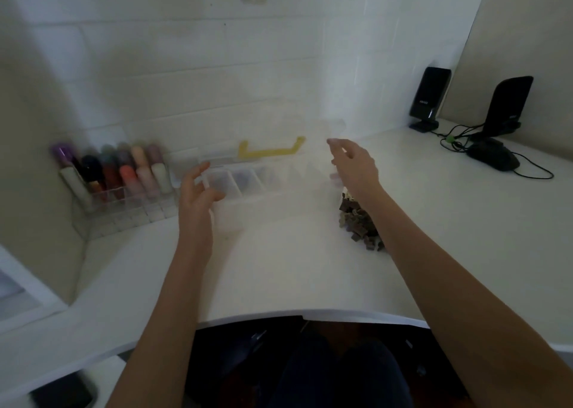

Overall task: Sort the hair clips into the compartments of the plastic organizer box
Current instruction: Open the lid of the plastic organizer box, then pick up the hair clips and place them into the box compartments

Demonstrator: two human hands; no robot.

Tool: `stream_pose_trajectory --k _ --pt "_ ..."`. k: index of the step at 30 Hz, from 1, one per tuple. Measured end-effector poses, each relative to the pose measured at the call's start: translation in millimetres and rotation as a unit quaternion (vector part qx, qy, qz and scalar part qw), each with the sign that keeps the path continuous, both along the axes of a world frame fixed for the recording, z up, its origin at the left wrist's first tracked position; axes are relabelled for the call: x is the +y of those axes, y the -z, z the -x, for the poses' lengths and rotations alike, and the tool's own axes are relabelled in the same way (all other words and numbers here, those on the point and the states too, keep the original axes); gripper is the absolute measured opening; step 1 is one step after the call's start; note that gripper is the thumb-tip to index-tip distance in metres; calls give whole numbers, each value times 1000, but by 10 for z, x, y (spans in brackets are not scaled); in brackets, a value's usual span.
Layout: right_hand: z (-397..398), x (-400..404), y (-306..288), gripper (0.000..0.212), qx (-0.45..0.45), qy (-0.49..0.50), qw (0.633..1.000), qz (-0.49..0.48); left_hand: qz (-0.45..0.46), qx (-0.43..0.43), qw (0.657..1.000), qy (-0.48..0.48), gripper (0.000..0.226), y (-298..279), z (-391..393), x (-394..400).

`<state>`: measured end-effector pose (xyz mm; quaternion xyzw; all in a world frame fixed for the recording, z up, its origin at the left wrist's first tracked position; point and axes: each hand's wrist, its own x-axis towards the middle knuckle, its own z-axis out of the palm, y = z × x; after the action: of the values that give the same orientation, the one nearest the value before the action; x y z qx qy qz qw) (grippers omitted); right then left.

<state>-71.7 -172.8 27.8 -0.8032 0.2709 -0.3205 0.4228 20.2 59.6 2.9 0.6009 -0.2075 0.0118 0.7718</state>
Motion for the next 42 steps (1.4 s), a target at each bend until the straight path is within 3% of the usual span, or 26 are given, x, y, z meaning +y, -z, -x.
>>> stream_pose_trajectory --k 4,7,8,12,18,24,29,34,42 --pt "47 -73 -30 40 26 -54 998 -2 -14 3 1000 5 75 -60 -36 -59" --pt "195 -231 -71 30 -9 -80 990 -116 -11 29 999 13 91 -93 -48 -157" --pt "271 -306 -67 26 -15 -73 991 -112 -2 39 999 3 91 -99 -63 -189" --pt "607 -582 60 20 101 -26 993 59 20 8 998 -52 72 -140 -81 -351" --pt "681 -642 320 34 254 -70 961 87 -27 -127 991 -13 72 -31 -21 -527" --pt "557 -590 365 30 191 -40 977 86 -60 -192 979 -38 71 -14 -58 -454" --pt "449 -545 260 32 227 -193 952 76 -106 -217 968 -67 72 -1 -82 -497" --pt "481 -472 277 27 173 -238 954 63 -174 -229 956 -54 75 68 -47 -540" --pt "605 -512 312 21 154 -174 969 86 -217 -226 949 -37 73 89 -105 -672"
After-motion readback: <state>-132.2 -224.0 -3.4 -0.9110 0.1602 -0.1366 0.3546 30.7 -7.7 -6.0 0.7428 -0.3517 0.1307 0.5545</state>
